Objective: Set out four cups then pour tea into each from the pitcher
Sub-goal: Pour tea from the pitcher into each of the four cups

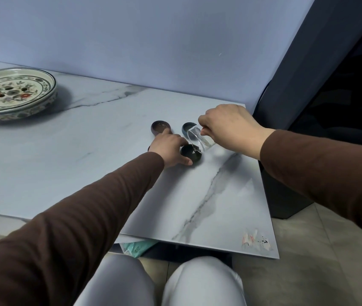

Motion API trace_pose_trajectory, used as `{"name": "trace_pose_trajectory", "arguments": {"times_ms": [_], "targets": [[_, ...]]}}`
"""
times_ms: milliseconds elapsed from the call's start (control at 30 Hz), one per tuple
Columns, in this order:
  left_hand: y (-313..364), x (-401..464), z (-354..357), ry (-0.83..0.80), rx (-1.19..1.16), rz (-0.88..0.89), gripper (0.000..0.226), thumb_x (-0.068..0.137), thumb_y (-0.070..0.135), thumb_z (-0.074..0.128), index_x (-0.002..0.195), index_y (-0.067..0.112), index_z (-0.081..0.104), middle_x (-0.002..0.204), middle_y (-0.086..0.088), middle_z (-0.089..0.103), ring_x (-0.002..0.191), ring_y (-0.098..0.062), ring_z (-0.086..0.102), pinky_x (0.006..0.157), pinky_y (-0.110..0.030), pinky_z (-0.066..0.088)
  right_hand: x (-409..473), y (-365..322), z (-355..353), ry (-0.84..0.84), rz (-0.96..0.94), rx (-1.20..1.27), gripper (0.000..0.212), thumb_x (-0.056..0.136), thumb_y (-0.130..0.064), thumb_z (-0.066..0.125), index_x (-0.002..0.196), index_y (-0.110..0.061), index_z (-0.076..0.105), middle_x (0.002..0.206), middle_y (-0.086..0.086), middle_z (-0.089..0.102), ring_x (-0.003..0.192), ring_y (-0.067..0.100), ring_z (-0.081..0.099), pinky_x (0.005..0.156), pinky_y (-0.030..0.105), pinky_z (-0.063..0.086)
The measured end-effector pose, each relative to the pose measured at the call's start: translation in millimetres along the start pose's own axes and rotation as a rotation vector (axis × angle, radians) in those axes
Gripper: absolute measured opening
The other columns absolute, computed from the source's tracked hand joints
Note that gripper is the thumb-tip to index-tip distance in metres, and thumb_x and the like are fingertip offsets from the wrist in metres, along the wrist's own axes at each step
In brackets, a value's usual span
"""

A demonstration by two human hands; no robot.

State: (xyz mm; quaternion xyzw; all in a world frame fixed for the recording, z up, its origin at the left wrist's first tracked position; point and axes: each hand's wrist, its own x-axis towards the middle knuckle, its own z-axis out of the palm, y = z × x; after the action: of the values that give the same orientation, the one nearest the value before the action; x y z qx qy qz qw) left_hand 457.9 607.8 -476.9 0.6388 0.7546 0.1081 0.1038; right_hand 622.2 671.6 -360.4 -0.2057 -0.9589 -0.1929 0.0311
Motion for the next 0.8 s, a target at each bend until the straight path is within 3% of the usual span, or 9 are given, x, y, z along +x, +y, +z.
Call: {"name": "trace_pose_trajectory", "arguments": {"times_ms": [200,367,500,567,700,800], "targets": [[1.0,-0.8,-1.0,-0.002,0.002,-0.01,0.067,0.073,0.062,0.073,0.129,0.025,0.063,0.115,0.002,0.069,0.115,-0.027,0.042,0.091,-0.038,0.041,-2.4,-2.2,-5.6,0.016,-0.044,-0.07,0.022,0.099,-0.032,0.05,0.08,-0.025,0.04,0.085,0.0,0.059,0.088,0.029,0.059,0.048,0.029,0.015],[2.7,-2.5,-2.7,-0.004,0.0,-0.015,0.065,0.074,0.061,0.073,0.127,0.025,0.064,0.112,0.0,0.069,0.114,-0.027,0.042,0.089,-0.037,0.041,-3.2,-3.1,-9.0,0.058,-0.078,-0.119,0.018,0.1,-0.031,0.05,0.094,-0.018,0.06,0.087,-0.001,0.059,0.089,0.027,0.058,0.055,0.033,0.027],[3.8,-3.1,-3.4,-0.005,-0.008,-0.018,0.061,0.073,0.06,0.074,0.123,0.025,0.066,0.1,0.001,0.066,0.113,-0.026,0.042,0.083,-0.036,0.039,-3.6,-5.8,-13.2,0.083,-0.144,-0.173,0.017,0.101,-0.03,0.049,0.097,-0.019,0.061,0.089,0.0,0.062,0.089,0.027,0.059,0.05,0.03,0.021],[3.8,-3.0,-2.9,-0.003,-0.015,-0.021,0.058,0.073,0.06,0.074,0.12,0.025,0.067,0.095,0.003,0.063,0.112,-0.026,0.043,0.082,-0.036,0.04,-4.7,-8.0,-14.8,0.085,-0.172,-0.214,0.013,0.099,-0.026,0.052,0.094,-0.019,0.062,0.086,-0.001,0.062,0.085,0.026,0.059,0.047,0.028,0.012],[2.6,-1.6,-0.8,-0.003,-0.012,-0.024,0.058,0.071,0.06,0.074,0.117,0.026,0.068,0.105,0.002,0.069,0.112,-0.026,0.043,0.085,-0.039,0.044,-6.0,-11.8,-18.0,0.052,-0.195,-0.277,0.013,0.09,-0.023,0.066,0.078,-0.018,0.064,0.069,-0.001,0.059,0.067,0.026,0.059,0.049,0.028,0.015],[1.4,-0.3,0.3,-0.005,-0.009,-0.027,0.057,0.07,0.061,0.074,0.115,0.027,0.068,0.107,0.003,0.07,0.112,-0.026,0.043,0.089,-0.042,0.045,-7.9,-13.9,-21.3,0.038,-0.175,-0.31,0.018,0.082,-0.022,0.073,0.068,-0.02,0.061,0.06,-0.003,0.054,0.058,0.023,0.056,0.049,0.025,0.004]]}}
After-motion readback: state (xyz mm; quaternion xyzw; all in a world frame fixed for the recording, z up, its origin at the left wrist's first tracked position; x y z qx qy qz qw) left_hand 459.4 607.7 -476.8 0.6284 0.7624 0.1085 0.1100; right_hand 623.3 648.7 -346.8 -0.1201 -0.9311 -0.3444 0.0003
